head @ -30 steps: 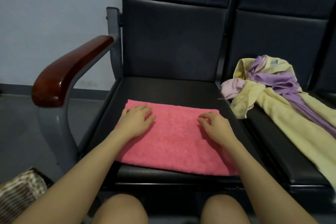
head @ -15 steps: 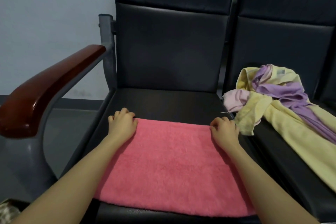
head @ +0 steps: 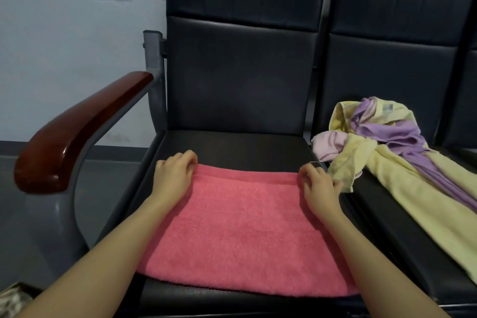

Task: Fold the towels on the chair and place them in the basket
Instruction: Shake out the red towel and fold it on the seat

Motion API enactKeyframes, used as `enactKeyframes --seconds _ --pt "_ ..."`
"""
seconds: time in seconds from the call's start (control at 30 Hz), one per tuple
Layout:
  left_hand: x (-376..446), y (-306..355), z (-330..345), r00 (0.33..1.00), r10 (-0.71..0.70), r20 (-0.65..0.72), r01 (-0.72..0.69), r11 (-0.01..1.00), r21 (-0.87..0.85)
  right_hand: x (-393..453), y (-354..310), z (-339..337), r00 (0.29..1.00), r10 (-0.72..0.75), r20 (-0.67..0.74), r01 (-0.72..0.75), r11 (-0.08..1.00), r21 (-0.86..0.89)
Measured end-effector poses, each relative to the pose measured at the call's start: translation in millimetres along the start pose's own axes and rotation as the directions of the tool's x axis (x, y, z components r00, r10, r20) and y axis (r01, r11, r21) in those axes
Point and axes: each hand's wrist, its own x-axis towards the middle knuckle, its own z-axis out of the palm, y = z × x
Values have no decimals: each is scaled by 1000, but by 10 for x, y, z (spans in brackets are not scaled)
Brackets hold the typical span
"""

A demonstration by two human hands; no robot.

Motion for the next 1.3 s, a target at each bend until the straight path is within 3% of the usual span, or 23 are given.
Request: enactKeyframes --seconds 0.13,0.2,0.5,0.7,0.83,1.03,1.17,1.3 --pt "-44 -76 76 977 -27 214 -2 991 137 -38 46 3 988 14 153 10 988 -156" --pt "-64 -99 119 964 -57 259 17 988 154 -53 53 22 983 37 182 1 979 -204" --pt "-48 -105 110 985 -2 171 -17 994 108 -73 30 7 998 -25 50 32 988 -149" --pt "-127 -144 89 976 -125 178 95 981 167 -145 70 1 994 60 88 -42 979 -199" --pt "-114 -110 66 973 -135 187 100 978 185 -144 34 -10 986 122 116 -98 976 -192" --pt "-132 -100 -13 991 -92 94 81 991 110 -227 -10 -98 996 46 -77 -45 999 18" --pt "-81 -79 -107 994 -24 -103 22 1000 -21 -186 -145 -211 969 35 -244 18 977 212" --pt "101 -44 -82 986 -98 -136 85 991 -104 53 -187 -176 969 69 -238 36 911 412"
